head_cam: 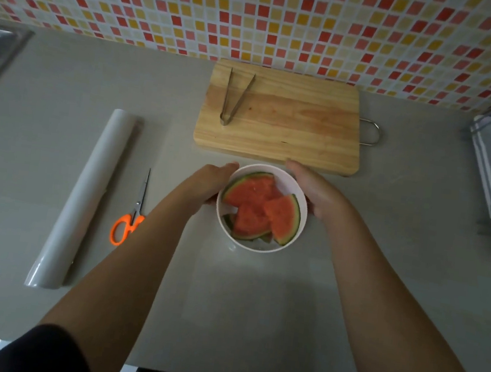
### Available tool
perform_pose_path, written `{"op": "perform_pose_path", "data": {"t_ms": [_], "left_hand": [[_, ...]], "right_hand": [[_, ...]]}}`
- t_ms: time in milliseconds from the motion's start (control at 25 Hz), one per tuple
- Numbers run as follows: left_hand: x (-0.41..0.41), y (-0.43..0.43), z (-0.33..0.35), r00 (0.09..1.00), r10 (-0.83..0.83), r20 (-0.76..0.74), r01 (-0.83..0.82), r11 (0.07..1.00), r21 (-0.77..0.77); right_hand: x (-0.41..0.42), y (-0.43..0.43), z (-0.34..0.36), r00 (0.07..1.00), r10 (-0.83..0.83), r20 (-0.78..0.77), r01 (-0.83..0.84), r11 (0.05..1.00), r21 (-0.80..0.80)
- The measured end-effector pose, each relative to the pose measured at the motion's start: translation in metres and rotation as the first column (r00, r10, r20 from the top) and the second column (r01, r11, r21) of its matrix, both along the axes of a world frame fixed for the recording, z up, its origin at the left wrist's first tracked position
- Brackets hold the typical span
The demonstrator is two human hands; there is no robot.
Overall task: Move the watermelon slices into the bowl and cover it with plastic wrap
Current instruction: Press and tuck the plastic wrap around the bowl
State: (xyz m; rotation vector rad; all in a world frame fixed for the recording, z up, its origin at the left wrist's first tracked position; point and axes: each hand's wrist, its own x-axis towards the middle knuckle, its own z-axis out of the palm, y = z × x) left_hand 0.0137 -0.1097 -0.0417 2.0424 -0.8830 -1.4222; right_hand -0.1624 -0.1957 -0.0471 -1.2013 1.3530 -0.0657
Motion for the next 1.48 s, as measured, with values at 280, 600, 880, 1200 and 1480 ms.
{"op": "perform_pose_path", "data": {"t_ms": [280, 600, 880, 1200, 1480], "left_hand": [[0.006, -0.006, -0.016, 0.956, 0.222, -0.194, -0.245, 0.964, -0.106], [-0.008, 0.016, -0.010, 0.816, 0.288, -0.501, -0.407, 0.902, -0.145], [-0.022, 0.016, -0.011, 0.829, 0.380, -0.410, -0.514, 0.806, -0.294], [-0.034, 0.015, -0.010, 0.920, 0.391, 0.026, -0.371, 0.892, -0.258], [-0.035, 0.011, -0.016, 0.917, 0.369, 0.152, -0.303, 0.891, -0.339]], "right_hand": [[0.018, -0.002, -0.003, 0.975, -0.215, 0.061, 0.217, 0.975, -0.046], [-0.005, -0.002, -0.008, 0.923, -0.116, 0.366, 0.118, 0.993, 0.016], [0.003, 0.016, -0.003, 0.894, -0.138, 0.426, 0.146, 0.989, 0.012], [0.011, 0.023, -0.005, 0.917, -0.229, 0.327, 0.242, 0.970, -0.001], [0.018, 0.027, 0.004, 0.982, -0.181, -0.055, 0.143, 0.900, -0.413]]}}
